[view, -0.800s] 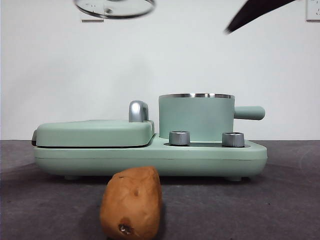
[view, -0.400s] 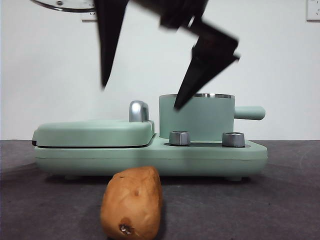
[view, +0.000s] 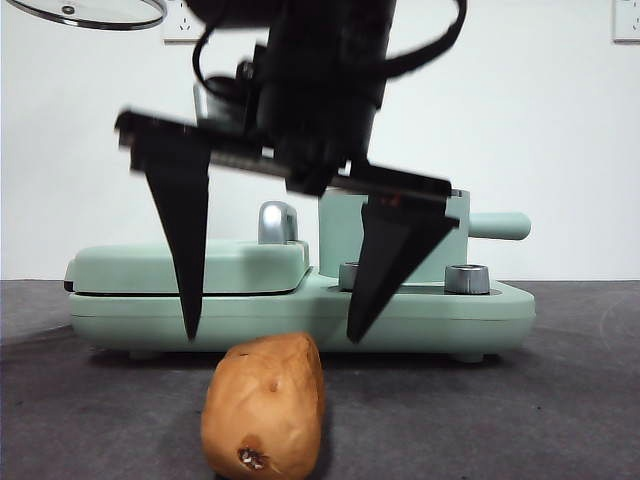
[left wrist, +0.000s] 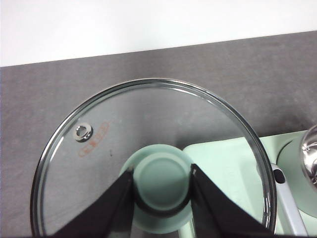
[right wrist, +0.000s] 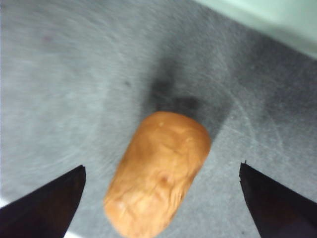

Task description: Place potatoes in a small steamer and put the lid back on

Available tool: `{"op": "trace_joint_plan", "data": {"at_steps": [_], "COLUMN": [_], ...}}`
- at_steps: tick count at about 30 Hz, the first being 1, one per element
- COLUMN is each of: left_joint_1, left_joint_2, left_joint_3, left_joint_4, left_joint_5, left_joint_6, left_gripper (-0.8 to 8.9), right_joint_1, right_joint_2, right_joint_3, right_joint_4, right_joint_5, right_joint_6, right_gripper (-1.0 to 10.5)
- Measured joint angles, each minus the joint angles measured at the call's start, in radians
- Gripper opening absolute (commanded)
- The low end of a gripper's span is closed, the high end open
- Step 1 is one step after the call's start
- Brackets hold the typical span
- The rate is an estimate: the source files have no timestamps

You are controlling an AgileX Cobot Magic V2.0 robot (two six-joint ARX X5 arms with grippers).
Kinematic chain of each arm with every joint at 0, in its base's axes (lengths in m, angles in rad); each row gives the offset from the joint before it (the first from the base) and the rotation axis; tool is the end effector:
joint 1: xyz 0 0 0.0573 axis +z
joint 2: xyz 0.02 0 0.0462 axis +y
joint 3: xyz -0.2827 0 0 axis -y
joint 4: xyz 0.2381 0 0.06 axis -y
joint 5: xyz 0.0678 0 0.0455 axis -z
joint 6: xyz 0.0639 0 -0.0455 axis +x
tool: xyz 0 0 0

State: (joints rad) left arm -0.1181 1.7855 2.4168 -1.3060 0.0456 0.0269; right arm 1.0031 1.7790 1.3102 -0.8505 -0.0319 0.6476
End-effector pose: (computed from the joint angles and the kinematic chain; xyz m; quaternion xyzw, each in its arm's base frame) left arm 0.3371 -0.0429 0.4864 0.0246 0.3297 -0.0816 0.9402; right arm 0.1869 0.2968 0.1985 -0.0527 0.6382 0.1982 0.7421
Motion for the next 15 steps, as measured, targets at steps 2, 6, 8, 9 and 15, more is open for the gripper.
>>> {"op": "trace_joint_plan", "data": {"at_steps": [2, 6, 8, 9, 15], "left_joint_1": [0.003, 0.003, 0.005, 0.005, 0.008], "left_joint_2": [0.0, 0.0, 0.0, 0.0, 0.0], "left_joint_3": [0.0, 0.0, 0.0, 0.0, 0.0], "left_joint_4": [0.001, 0.002, 0.004, 0.005, 0.007], "left_joint_5": [-0.002, -0.002, -0.002, -0.002, -0.002], "left_joint_6": [0.0, 0.0, 0.0, 0.0, 0.0], "left_gripper": [0.09, 0.09, 0.09, 0.09, 0.09], "right_joint_1": [0.001, 0.003, 0.003, 0.003, 0.006], "right_joint_2": [0.016, 0.039, 0.052, 0.061, 0.092], "right_joint_3": [0.0, 0.0, 0.001, 0.001, 0.002], "right_joint_4": [0.0, 0.0, 0.0, 0.0, -0.007], "right_joint_5": [-0.002, -0.018, -0.03, -0.038, -0.047], "right_joint_6": [0.006, 0.013, 0.016, 0.016, 0.016], "right_gripper": [5.0, 5.0, 5.0, 5.0, 3.4]}}
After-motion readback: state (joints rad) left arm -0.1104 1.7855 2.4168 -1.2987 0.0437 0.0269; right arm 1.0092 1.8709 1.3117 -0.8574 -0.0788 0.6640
